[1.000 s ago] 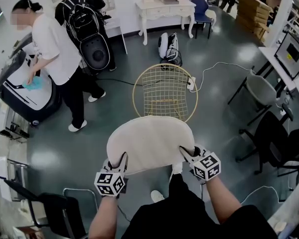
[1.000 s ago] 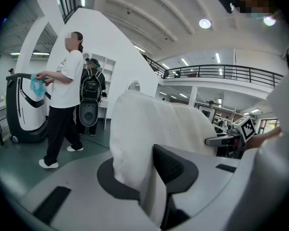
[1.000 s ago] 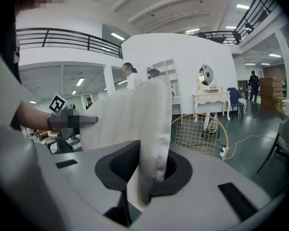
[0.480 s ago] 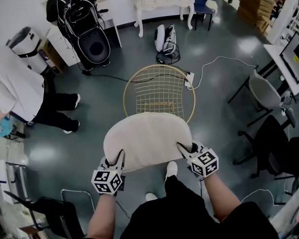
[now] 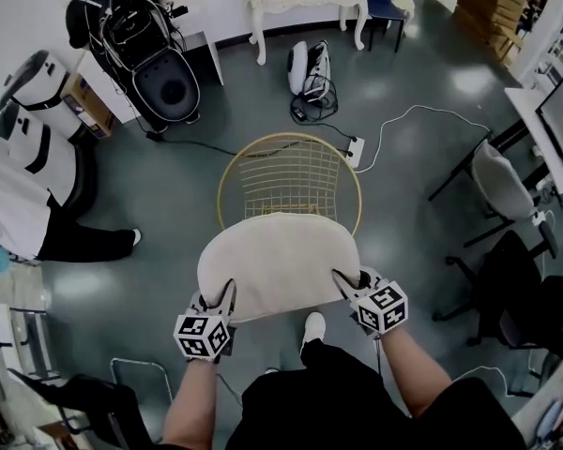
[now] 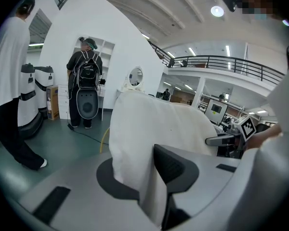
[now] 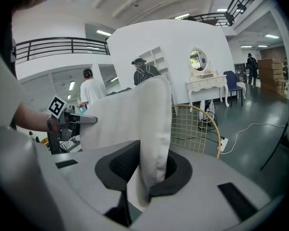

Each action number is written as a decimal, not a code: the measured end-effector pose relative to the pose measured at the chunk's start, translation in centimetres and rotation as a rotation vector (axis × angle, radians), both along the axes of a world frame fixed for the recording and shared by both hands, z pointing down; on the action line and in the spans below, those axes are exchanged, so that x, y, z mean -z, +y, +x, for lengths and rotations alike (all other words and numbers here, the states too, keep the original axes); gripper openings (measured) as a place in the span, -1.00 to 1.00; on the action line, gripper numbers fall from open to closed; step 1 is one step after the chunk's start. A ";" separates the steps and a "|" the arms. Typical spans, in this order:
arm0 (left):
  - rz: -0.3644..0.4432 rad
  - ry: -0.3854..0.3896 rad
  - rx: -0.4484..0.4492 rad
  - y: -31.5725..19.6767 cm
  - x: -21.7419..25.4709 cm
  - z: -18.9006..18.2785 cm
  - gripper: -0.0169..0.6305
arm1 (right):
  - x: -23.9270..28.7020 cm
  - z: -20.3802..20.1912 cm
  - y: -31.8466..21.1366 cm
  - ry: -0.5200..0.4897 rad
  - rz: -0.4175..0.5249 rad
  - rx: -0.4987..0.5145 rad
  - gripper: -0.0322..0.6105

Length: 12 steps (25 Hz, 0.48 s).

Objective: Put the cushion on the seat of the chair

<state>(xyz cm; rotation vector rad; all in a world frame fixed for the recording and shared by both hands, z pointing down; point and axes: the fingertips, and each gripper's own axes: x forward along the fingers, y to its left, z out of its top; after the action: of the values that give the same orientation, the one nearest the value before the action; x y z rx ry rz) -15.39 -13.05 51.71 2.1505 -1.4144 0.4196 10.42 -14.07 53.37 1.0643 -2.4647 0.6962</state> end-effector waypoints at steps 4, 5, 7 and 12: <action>-0.018 -0.013 -0.014 -2.5 -1.5 1.4 -0.61 | -1.7 1.5 -2.0 -0.006 -0.029 -0.015 -0.68; -0.021 -0.014 -0.018 -3.0 -1.9 1.7 -0.61 | -2.1 1.8 -2.4 -0.007 -0.034 -0.019 -0.68; -0.031 -0.015 -0.022 -4.0 -2.8 2.3 -0.60 | -3.0 2.4 -3.3 -0.002 -0.043 -0.023 -0.68; -0.064 -0.023 -0.043 -6.4 -5.4 3.3 -0.60 | -5.4 3.4 -4.9 0.003 -0.069 -0.049 -0.68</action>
<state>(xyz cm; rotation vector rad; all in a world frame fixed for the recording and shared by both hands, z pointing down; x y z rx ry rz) -12.09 -19.49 57.11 2.1347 -1.3507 0.4999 13.81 -19.01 58.76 1.1015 -2.4008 0.7878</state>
